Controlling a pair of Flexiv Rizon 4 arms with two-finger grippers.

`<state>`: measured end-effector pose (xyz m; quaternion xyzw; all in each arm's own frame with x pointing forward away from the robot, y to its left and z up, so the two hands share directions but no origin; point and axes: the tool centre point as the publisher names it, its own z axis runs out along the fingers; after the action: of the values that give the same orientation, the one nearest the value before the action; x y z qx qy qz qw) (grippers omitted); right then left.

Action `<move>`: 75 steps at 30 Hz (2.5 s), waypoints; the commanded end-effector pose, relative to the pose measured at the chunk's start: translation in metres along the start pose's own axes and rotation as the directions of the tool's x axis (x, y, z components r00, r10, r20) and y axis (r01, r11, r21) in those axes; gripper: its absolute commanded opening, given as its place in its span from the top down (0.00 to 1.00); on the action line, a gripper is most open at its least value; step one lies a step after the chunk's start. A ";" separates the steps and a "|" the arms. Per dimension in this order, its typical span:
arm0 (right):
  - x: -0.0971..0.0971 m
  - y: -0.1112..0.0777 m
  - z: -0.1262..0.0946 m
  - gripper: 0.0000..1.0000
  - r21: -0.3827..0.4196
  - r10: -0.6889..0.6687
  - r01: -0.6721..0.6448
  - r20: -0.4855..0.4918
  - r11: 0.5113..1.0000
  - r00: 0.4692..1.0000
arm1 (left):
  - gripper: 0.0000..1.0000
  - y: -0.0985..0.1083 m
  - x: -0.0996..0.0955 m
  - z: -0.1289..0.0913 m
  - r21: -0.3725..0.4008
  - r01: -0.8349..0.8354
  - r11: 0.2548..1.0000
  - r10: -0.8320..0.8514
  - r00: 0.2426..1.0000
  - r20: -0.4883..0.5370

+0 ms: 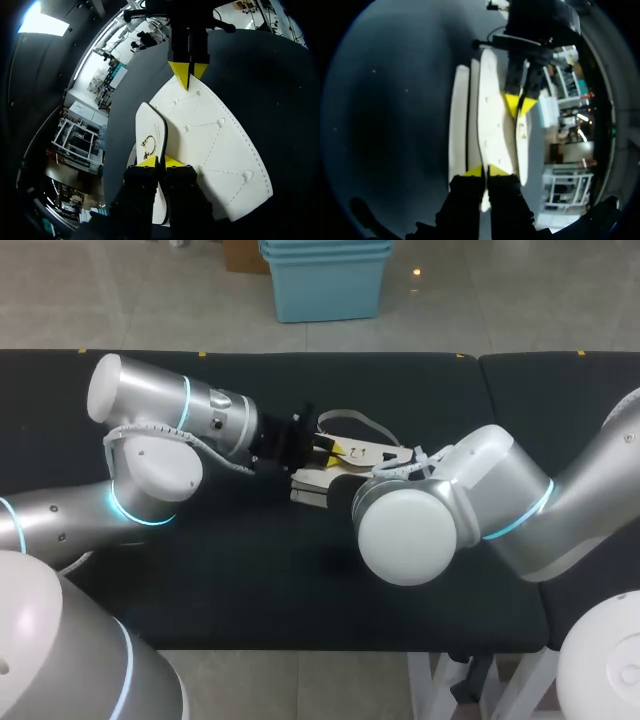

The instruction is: Pick up the bag, open it, inspect its contents, close it, and place it on the opposite side

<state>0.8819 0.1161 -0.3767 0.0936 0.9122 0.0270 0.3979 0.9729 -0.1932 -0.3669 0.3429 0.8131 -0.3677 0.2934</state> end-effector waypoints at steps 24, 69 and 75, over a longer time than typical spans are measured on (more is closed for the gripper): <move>0.002 0.001 0.003 1.00 -0.002 0.001 -0.001 0.005 1.000 1.000 | 0.01 -0.009 -0.001 -0.040 -0.030 -0.005 1.000 0.007 0.997 0.072; -0.059 -0.014 -0.050 0.00 -0.060 0.116 -0.154 -0.409 0.986 0.905 | 0.00 -0.023 -0.028 -0.127 -0.077 0.532 0.843 -0.526 0.846 0.084; -0.065 -0.018 -0.054 0.00 -0.015 0.111 -0.136 -0.493 0.991 0.863 | 0.00 -0.022 -0.026 -0.128 -0.139 0.601 0.787 -0.606 0.795 0.005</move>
<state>0.8822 0.0844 -0.3062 0.1376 0.9598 0.1038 0.2215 0.9374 -0.1094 -0.2743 0.0471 0.8911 -0.4062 0.1967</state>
